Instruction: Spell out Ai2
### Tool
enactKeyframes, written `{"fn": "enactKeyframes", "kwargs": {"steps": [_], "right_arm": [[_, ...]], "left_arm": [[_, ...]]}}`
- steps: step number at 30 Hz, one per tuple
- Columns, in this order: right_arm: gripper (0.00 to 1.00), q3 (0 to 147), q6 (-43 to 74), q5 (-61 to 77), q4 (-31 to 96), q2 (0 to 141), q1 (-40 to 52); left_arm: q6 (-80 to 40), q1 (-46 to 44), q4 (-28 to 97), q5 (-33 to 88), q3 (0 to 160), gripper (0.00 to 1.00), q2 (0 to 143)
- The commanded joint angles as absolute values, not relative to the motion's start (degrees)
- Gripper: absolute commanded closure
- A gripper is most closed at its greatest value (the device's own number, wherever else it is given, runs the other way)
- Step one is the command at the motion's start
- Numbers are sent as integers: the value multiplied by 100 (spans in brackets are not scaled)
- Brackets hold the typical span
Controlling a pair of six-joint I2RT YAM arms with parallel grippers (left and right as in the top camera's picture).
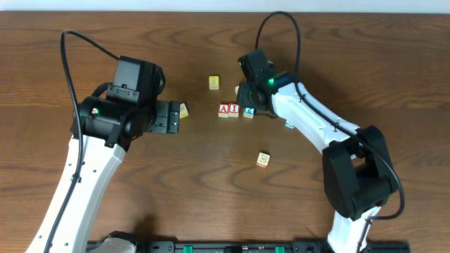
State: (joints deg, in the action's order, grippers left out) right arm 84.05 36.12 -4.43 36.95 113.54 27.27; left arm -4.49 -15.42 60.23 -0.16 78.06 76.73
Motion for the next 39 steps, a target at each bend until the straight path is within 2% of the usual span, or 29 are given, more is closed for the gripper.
{"fn": "enactKeyframes", "kwargs": {"steps": [1, 6, 9, 19, 39], "right_arm": [[78, 8650, 3551, -926, 3957, 11356, 2630], [89, 8558, 3651, -1225, 4335, 11358, 2578], [90, 8381, 3769, -1227, 4252, 11358, 2578], [92, 7843, 3918, -1181, 3496, 11360, 2591], [87, 7288, 3981, -904, 2480, 11360, 2596]], "left_arm": [[-495, -1535, 6038, 5, 7789, 5, 7682], [-495, -1535, 6038, 5, 7789, 5, 7682], [-526, -1538, 6040, 5, 7789, 5, 7682], [-534, -1538, 6040, 5, 7789, 5, 7682], [-534, -1535, 6040, 5, 7789, 5, 7682]]}}
